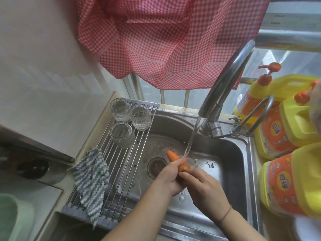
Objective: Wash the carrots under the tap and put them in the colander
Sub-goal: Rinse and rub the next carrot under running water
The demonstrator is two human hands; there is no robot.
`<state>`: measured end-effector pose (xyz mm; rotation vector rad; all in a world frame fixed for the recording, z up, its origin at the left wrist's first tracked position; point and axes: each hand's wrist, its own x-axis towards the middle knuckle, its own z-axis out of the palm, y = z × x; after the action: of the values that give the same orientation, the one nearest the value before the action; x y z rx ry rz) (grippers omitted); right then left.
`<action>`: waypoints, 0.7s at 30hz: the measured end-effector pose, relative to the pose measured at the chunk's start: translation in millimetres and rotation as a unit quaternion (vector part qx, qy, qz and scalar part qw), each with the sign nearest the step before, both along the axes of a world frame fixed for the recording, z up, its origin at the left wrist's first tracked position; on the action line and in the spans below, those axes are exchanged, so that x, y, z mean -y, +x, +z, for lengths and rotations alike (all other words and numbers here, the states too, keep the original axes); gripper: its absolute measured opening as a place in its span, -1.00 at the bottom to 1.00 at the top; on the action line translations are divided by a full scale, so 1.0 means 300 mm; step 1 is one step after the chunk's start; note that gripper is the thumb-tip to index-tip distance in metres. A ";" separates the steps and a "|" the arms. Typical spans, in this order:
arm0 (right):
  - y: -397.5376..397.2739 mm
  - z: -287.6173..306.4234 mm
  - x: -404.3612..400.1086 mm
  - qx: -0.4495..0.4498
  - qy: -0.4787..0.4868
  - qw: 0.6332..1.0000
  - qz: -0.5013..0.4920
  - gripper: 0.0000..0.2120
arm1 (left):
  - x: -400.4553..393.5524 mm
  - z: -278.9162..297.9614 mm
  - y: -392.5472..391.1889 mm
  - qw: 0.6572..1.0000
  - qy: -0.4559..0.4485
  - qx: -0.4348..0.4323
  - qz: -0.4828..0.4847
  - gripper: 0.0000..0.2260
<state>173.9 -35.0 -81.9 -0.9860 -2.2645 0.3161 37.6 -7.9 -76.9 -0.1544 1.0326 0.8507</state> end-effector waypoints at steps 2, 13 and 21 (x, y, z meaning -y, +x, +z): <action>-0.003 0.006 0.006 -0.022 -0.025 0.999 -0.009 -0.72 | 0.010 0.004 -0.002 0.999 0.038 0.000 -0.001 -0.63; -0.002 -0.030 0.001 -0.062 -0.055 0.995 -0.051 -0.58 | 0.074 -0.019 -0.033 0.976 0.178 0.115 0.057 -0.89; -0.018 0.007 -0.001 -0.031 -0.001 0.999 -0.013 -0.75 | 0.069 -0.019 0.001 0.987 0.124 0.032 0.096 -0.84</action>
<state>168.5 -34.6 -79.8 -0.9931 -2.1948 0.3328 38.0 -28.6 -82.5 -0.0712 0.8523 1.1352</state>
